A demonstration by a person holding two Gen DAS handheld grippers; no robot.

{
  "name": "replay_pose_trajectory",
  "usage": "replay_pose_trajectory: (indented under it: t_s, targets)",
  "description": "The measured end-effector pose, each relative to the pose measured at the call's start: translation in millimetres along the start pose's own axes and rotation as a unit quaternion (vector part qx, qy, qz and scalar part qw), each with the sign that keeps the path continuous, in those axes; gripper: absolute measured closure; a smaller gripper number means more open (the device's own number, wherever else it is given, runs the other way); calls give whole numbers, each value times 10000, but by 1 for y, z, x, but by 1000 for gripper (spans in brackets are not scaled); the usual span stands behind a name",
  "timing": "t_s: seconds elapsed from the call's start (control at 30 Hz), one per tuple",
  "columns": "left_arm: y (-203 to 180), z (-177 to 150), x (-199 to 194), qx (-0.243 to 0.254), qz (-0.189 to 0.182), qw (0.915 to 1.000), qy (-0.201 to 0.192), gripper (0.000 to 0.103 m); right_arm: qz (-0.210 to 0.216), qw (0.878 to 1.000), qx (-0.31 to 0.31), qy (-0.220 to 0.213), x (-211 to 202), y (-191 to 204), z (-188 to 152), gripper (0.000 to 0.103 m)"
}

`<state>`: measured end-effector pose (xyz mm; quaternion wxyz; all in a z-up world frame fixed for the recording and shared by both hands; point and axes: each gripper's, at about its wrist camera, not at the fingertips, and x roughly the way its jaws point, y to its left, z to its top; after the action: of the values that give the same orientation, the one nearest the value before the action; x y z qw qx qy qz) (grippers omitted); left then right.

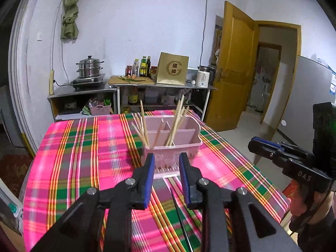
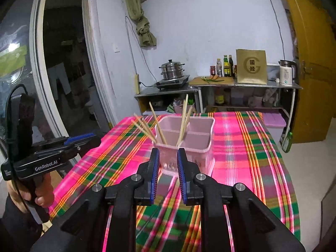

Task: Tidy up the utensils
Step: 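Open both grippers and move them back toward the remaining chopsticks, then close the left gripper on a dark chopstick while the right gripper grasps another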

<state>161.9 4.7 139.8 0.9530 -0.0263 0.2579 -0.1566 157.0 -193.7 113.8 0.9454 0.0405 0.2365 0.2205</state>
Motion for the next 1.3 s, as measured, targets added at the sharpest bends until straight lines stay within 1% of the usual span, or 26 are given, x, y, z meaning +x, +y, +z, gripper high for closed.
replay_pose_trajectory:
  t_s: [0.27,0.33,0.4,0.57,0.7,1.0,1.13,1.3]
  targets:
    - [-10,-53,-8,-49,64,9998,195,77,-146,9998,90,130,-20,-3,-43,85]
    - [-12,-64,-9,-47,102,9997,228,76,-146,9997,118,167,-23,-4,-52,82]
    - [-14,-72,-10,-69,99,9996,274,74,-151,9996,127,209,-24,-4,-61,74]
    - [-16,-91,-5,-182,41,9989,428,71,-169,9993,178,295,-24,-7,-73,74]
    - [-17,-97,4,-170,55,9982,581,71,-190,9989,166,393,-19,-8,-78,74]
    - [-22,-99,24,-130,33,9971,745,71,-300,9977,180,581,-4,-13,-84,74]
    - [-24,-100,39,-89,46,9962,867,71,-380,9968,195,670,6,-17,-86,74]
    - [-20,-100,66,-151,35,9936,1117,71,-459,9953,234,815,21,-24,-86,74]
